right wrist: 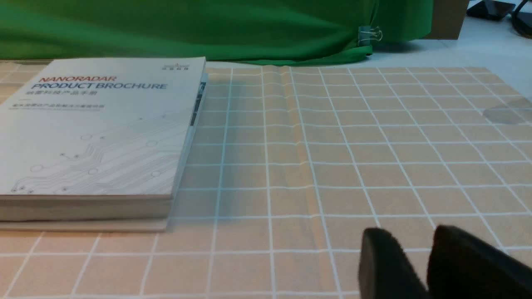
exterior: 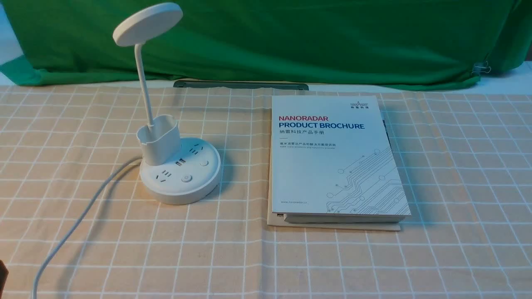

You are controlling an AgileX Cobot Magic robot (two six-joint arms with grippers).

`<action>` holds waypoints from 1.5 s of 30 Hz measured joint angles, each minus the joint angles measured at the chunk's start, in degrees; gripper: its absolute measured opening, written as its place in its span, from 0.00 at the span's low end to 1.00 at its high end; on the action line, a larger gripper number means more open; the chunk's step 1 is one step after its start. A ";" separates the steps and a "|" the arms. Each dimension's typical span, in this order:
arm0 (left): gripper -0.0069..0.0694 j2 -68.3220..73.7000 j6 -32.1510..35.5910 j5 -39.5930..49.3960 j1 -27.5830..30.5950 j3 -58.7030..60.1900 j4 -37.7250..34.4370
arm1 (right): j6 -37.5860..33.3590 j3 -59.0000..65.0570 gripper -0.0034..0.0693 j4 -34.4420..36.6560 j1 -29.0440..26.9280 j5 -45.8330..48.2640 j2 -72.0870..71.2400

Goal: Turn on the table lamp on the light coffee tablecloth with your hand.
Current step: 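Press the power button on the lamp base to turn the lamp on with the left gripper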

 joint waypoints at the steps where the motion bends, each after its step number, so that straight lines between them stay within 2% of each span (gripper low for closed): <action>1: 0.09 0.00 0.00 0.00 0.00 0.00 0.00 | 0.00 0.00 0.37 0.00 0.00 0.00 0.00; 38: 0.09 0.00 0.09 -0.23 0.00 0.00 0.00 | 0.00 0.00 0.37 0.00 0.00 0.00 0.00; 42: 0.09 0.00 0.09 -3.93 0.00 0.00 -0.34 | 0.00 0.00 0.37 0.00 0.00 0.00 0.00; 44: 0.09 0.00 0.09 -11.01 0.00 0.00 -0.34 | 0.00 0.00 0.37 0.00 0.00 0.00 0.00; 45: 0.09 0.00 0.09 -11.81 0.00 0.00 -0.34 | 0.00 0.00 0.37 0.00 0.00 0.00 0.00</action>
